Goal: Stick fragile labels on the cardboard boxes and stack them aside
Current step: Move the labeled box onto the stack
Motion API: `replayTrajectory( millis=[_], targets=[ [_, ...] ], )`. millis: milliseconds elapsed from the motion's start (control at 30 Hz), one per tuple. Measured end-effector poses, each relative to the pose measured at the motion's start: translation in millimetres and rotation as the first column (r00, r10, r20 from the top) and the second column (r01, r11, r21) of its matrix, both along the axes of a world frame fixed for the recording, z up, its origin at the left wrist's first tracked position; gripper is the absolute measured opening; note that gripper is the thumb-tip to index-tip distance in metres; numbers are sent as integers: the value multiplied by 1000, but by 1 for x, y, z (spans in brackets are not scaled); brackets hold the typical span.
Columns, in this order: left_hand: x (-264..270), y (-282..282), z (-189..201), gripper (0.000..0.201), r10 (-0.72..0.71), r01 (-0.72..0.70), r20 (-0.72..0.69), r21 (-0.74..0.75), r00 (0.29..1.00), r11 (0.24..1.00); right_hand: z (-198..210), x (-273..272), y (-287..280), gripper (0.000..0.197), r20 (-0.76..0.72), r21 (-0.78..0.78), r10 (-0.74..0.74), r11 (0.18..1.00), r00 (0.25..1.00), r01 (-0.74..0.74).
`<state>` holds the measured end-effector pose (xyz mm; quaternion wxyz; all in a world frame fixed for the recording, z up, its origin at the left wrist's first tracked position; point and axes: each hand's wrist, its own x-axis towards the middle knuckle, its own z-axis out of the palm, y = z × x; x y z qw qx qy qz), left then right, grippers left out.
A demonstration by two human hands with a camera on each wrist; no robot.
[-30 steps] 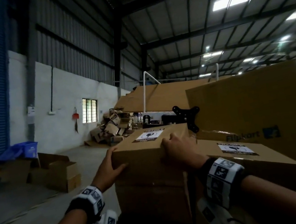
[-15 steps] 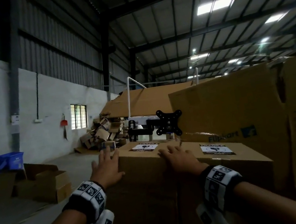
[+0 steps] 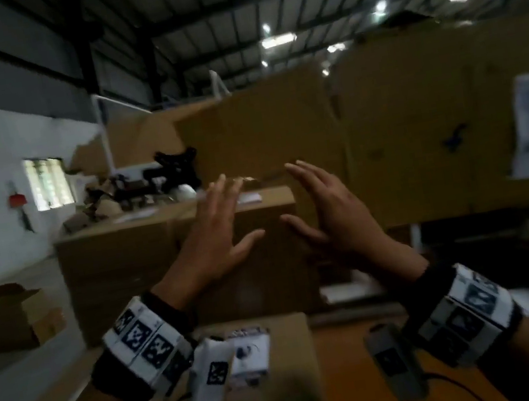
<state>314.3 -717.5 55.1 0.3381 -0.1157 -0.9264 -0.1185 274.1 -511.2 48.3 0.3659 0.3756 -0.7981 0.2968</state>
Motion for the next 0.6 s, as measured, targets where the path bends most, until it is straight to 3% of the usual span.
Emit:
replayTrajectory(
  millis=[133, 367, 533, 600],
  targets=[
    [38, 118, -49, 74, -189, 194, -55, 97, 980, 976, -64, 59, 125, 67, 84, -55, -128, 990, 988, 133],
    [68, 320, -185, 63, -413, 370, 95, 297, 906, 880, -203, 138, 312, 59, 332, -73, -317, 930, 888, 360],
    [53, 412, -271, 53, -516, 396, 314, 373, 797, 839, -257, 157, 403, 53, 482, -32, -410, 875, 774, 483],
    [29, 437, -311, 62, -506, 390, 466, 327, 726, 861, -275, 151, 425, 49, 534, 35, -432, 870, 726, 492]
  ],
)
